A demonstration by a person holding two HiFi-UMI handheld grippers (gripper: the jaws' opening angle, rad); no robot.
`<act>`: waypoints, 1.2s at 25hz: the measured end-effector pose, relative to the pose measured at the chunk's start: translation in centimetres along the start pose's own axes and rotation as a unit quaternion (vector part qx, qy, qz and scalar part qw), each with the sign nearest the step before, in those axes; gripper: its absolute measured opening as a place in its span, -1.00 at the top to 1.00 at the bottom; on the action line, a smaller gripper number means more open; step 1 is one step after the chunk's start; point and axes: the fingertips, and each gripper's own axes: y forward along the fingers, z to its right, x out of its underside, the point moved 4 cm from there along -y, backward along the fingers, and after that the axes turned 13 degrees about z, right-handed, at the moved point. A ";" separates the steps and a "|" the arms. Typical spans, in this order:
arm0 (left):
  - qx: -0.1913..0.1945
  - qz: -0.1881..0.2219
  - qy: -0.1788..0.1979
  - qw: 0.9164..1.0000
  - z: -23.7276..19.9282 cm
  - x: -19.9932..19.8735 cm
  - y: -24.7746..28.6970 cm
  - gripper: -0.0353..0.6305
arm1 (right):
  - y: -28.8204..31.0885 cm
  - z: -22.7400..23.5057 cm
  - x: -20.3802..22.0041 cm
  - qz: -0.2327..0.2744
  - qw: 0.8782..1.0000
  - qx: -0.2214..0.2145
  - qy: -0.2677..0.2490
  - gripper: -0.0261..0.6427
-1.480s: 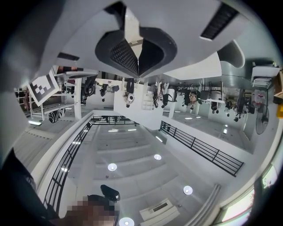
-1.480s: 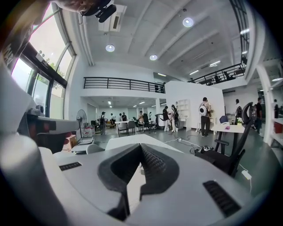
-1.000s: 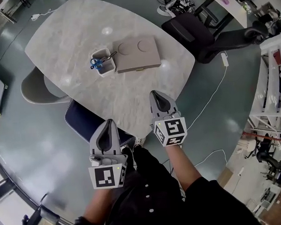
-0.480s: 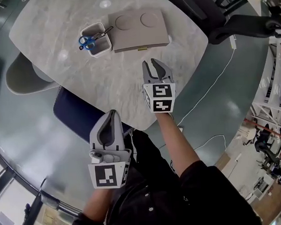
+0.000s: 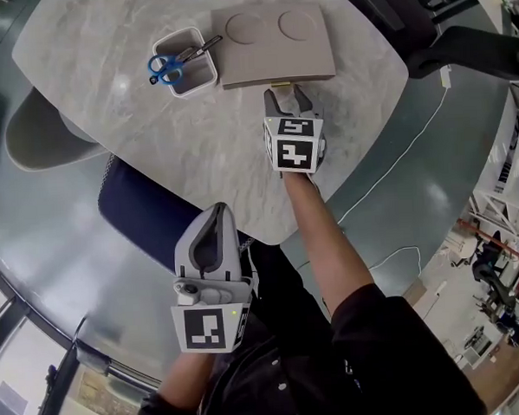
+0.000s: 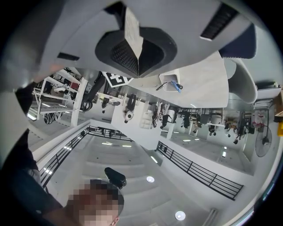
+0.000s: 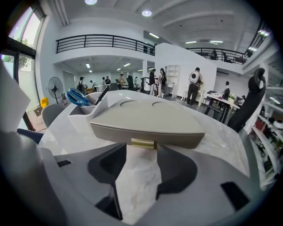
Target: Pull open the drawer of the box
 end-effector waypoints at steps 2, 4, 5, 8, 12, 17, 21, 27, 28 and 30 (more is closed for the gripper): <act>-0.001 -0.002 -0.001 1.000 -0.2 0.2 0.0 0.85 | 0.6 0.2 0.2 -0.001 1.000 0.003 0.005 0.33; -0.001 -0.004 0.000 1.000 -0.3 0.3 0.0 0.85 | 1.1 0.3 0.3 -0.003 1.000 0.005 0.010 0.33; -0.002 -0.004 0.000 1.000 -0.4 0.3 0.0 0.85 | 1.3 0.3 0.3 -0.004 1.000 0.007 0.014 0.33; -0.005 -0.007 -0.001 1.000 -0.7 0.4 0.1 0.85 | 1.5 0.3 0.3 -0.003 1.000 0.010 0.022 0.39; -0.008 -0.003 0.003 1.000 -0.8 0.2 0.2 0.85 | 1.5 0.3 0.4 -0.005 1.000 0.011 0.014 0.43; -0.007 0.000 0.008 1.000 -0.6 -0.2 -0.1 0.85 | 0.7 0.2 0.7 -0.015 1.000 0.010 0.012 0.44; -0.003 0.006 0.013 1.000 0.0 -0.8 -0.3 0.85 | -0.6 0.0 1.4 -0.024 1.000 0.009 0.013 0.44; 0.002 0.010 0.016 1.000 1.0 -1.6 -0.8 0.85 | -3.3 -0.5 2.4 -0.045 0.999 0.006 0.012 0.44; 0.004 0.012 0.017 1.000 1.2 -1.8 -0.9 0.85 | -3.7 -0.5 2.5 -0.048 0.999 0.007 0.009 0.44; 0.006 0.009 0.017 1.000 1.5 -1.9 -1.3 0.85 | -4.5 -0.6 2.8 -0.054 0.999 0.007 0.008 0.44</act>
